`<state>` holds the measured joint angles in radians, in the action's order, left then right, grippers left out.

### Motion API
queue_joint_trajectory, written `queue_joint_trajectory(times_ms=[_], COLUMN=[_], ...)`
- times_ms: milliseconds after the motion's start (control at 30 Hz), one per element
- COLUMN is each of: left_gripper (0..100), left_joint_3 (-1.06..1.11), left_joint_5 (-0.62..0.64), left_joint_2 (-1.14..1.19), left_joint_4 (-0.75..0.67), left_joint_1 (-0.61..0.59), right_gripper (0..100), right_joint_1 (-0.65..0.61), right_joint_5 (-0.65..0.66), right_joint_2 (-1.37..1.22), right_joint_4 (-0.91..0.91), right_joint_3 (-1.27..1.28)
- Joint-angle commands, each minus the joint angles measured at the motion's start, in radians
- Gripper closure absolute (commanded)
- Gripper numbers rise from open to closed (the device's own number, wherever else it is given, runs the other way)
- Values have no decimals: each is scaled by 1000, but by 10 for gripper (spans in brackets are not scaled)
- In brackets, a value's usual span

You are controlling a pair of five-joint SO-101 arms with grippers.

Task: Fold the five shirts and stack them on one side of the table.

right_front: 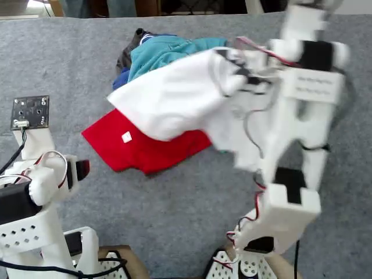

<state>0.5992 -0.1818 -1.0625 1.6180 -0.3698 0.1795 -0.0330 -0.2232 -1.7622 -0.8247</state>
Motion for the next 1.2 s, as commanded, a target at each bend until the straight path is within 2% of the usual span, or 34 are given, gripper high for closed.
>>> queue_joint_trajectory(times_ms=[0, 167, 400, 600, 900, 1167], left_gripper=[727, 725, 711, 678, 664, 668], left_joint_3=[-16, -85, -464, -762, -1279, -1621], left_joint_5=[-2, 43, 219, 404, 476, 508], left_joint_2=[38, 256, 667, 1000, 1490, 1938], left_joint_4=[-75, -141, -141, -135, -135, -143], left_joint_1=[1, 47, 294, 415, 466, 437], right_gripper=[984, 984, 984, 984, 984, 984], right_joint_1=[117, 216, 210, 204, 124, 44], right_joint_5=[61, 110, 129, 150, 213, 207], right_joint_2=[113, 162, 199, 265, 430, 449], right_joint_4=[-3, 0, 48, 204, 611, 786], right_joint_3=[-1, 170, 489, 862, 1443, 1595])
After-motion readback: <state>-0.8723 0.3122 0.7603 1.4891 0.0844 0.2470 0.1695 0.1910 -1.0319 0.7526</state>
